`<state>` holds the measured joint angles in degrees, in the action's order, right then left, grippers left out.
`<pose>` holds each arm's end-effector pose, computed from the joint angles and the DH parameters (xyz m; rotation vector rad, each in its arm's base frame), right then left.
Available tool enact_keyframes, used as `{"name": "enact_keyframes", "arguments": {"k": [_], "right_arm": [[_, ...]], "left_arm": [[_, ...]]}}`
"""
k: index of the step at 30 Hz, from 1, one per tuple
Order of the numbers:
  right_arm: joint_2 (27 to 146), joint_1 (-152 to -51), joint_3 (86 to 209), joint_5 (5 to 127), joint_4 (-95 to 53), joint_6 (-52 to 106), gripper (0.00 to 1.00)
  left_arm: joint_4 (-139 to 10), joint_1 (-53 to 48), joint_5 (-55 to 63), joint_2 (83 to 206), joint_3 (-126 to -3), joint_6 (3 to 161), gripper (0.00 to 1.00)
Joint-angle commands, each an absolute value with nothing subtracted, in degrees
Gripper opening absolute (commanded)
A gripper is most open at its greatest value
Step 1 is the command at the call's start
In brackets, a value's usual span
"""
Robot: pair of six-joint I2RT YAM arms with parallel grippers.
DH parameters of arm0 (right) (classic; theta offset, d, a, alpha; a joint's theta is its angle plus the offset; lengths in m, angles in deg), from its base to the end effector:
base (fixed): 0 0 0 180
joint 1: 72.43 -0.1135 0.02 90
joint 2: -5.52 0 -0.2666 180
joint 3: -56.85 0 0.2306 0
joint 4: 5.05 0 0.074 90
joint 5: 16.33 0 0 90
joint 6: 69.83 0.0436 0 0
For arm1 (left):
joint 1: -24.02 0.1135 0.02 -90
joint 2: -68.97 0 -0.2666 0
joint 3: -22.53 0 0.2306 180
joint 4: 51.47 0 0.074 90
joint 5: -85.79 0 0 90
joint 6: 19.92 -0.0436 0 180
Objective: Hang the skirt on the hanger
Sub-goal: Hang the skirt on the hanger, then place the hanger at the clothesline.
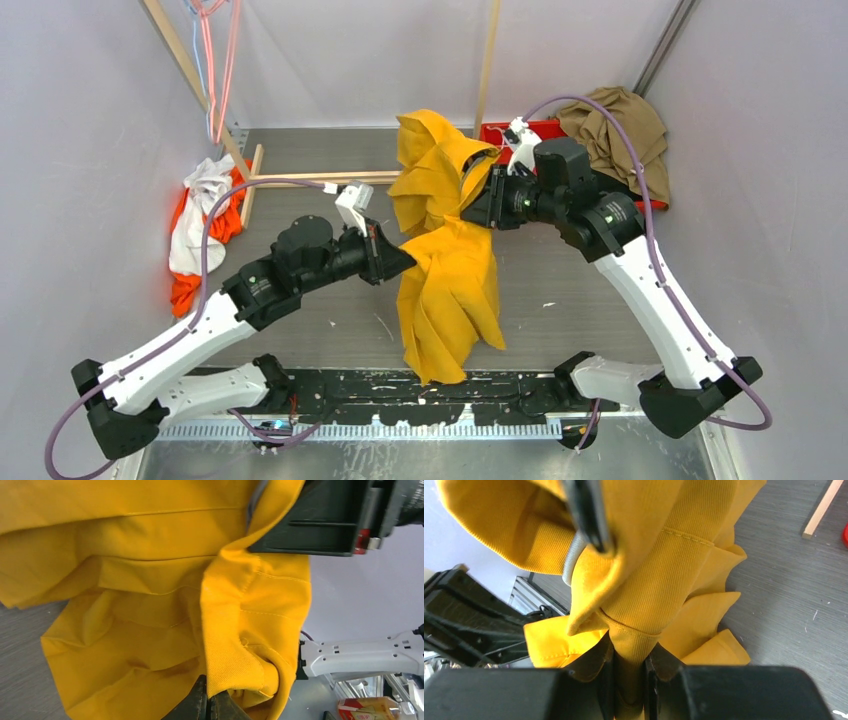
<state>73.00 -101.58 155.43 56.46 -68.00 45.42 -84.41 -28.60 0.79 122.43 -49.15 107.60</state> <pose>0.1802 0.1153 0.4179 -0.2622 2.2120 0.8629 0.1147 -0.1564 0.3700 0.3288 1.9692 -1.1510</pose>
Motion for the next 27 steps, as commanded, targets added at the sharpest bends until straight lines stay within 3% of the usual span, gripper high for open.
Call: {"name": "enact_keyframes", "arguments": {"k": [1,5,10,13,17,20,27], "right_arm": [[68.4,-101.4,159.8,52.9,-70.7,40.8,0.01],[67.7,-101.3,159.3,50.0,-70.6,41.3,0.01],[67.7,-101.3,159.8,52.7,-70.0,41.3,0.01],[67.0,-101.3,160.0,59.8,-69.7,40.0,0.01],[69.8,-101.4,161.7,56.2,-69.9,40.3,0.01],[70.8,-101.4,163.1,56.4,-69.4,40.5,0.01],[75.2,-101.4,169.5,52.5,-71.5,39.9,0.01]], "left_arm": [[-78.9,-24.2,-0.1,121.6,-50.9,107.0,0.00],[-82.9,-21.6,-4.1,125.8,-54.3,105.0,0.00],[-72.3,-18.0,12.3,132.0,-50.1,109.8,0.00],[-74.5,-19.8,8.5,127.2,-49.2,108.4,0.00],[-83.4,-19.5,3.1,123.3,-50.1,106.2,0.00],[-75.4,-19.9,6.0,120.8,-43.9,110.1,0.00],[-69.4,-19.8,2.0,131.7,-40.0,111.0,0.00]]}}
